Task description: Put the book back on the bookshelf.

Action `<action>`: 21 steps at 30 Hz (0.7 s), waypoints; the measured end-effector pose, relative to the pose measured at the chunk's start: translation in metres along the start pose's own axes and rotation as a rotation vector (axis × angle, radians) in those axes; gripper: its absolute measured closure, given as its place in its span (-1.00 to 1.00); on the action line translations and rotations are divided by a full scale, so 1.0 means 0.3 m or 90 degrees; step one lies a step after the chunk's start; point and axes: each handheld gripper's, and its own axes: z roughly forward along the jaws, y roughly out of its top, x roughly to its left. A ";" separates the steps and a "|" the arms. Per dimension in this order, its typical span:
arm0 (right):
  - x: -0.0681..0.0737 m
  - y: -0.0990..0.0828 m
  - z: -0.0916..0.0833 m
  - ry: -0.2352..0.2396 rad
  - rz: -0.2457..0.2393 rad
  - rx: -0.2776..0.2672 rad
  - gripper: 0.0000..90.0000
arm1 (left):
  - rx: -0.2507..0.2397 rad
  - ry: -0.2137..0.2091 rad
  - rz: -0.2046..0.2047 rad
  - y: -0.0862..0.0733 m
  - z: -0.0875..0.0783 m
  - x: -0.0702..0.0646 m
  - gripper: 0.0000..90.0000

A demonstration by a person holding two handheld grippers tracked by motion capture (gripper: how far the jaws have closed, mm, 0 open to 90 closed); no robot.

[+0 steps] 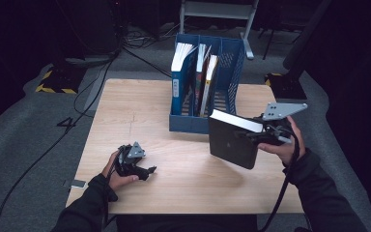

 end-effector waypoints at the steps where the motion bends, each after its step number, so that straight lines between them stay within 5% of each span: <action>1: -0.007 -0.001 -0.017 -0.007 0.002 -0.002 0.18 | 0.005 0.000 -0.002 -0.001 0.006 -0.001 -0.59; 10: -0.063 0.016 -0.136 -0.086 0.035 -0.020 0.18 | -0.002 -0.006 -0.024 -0.003 0.022 0.005 -0.65; 21: -0.136 0.087 -0.109 -0.139 0.053 -0.020 0.18 | 0.001 0.004 -0.032 -0.001 0.024 0.001 -0.68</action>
